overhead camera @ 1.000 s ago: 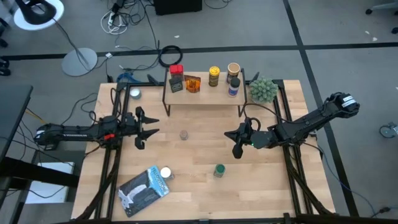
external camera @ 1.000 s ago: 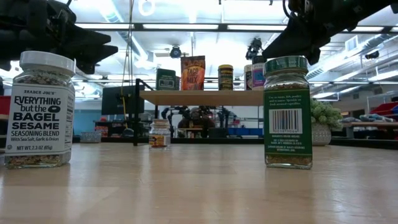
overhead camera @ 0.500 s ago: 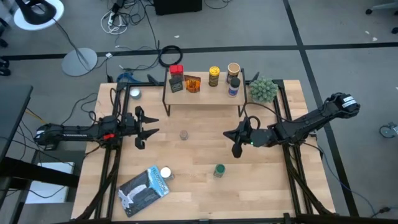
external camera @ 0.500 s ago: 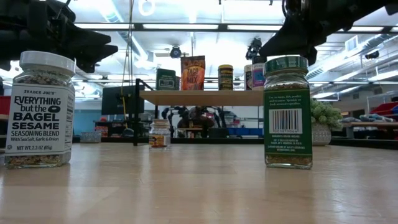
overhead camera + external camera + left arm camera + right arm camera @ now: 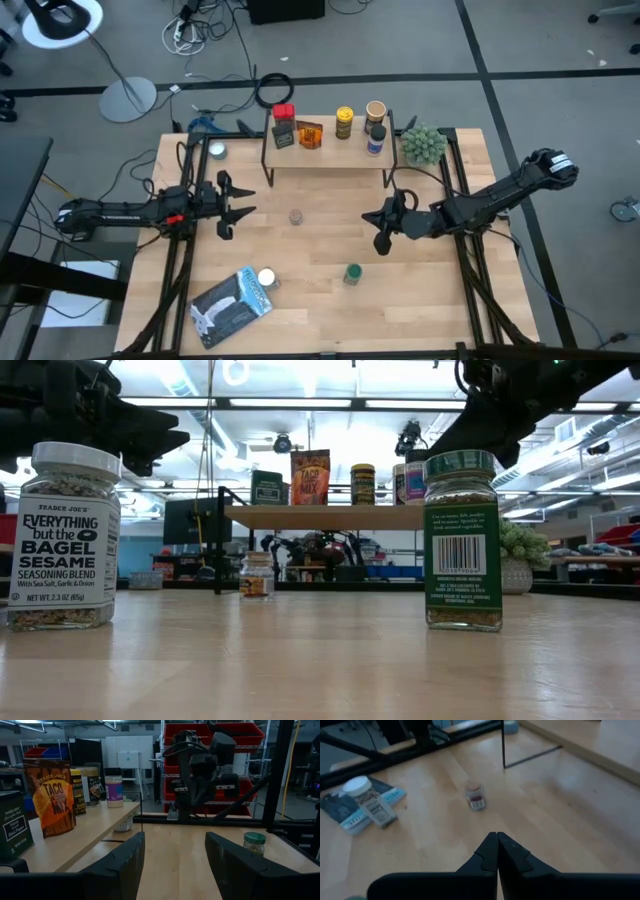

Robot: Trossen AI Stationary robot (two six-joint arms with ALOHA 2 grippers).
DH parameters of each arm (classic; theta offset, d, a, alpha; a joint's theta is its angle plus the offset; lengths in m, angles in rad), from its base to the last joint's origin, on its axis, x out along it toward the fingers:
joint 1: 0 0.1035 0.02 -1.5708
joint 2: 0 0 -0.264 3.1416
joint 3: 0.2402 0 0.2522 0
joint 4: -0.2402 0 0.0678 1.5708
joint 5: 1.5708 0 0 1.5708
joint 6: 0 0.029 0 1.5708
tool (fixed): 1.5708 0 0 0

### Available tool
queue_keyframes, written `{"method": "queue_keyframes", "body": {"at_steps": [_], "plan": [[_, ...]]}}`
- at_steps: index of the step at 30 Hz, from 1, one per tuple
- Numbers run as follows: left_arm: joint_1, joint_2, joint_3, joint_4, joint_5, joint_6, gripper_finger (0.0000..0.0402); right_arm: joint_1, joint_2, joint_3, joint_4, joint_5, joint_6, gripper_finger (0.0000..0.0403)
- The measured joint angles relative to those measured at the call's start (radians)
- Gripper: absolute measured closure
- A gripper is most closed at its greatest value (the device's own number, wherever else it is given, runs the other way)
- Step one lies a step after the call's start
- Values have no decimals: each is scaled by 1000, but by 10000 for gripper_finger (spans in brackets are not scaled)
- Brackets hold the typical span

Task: Shelf spices
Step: Put the brown seasoning on the shelf

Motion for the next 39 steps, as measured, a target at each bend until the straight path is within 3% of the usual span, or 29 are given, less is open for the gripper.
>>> {"method": "queue_keyframes", "body": {"at_steps": [5, 13, 19, 26, 33, 39], "plan": [[0, 0, 0, -1, -14, 21, 188, 16, 108, 165, -253, -5, 64, 403], [0, 0, 0, -5, -20, 21, 188, -22, 374, 475, -523, -80, 5, 401], [0, 0, 0, -8, -20, 20, 188, -79, 483, 611, -526, -90, -2, 386], [0, 0, 0, -8, -20, 22, 188, -130, 589, 727, -425, -114, -160, 336], [0, 0, 0, -8, -19, 23, 188, -180, 660, 745, -323, -124, -222, 266], [1, 0, 0, -8, -19, 23, 188, -233, 742, 746, -243, -217, -231, 225]]}}
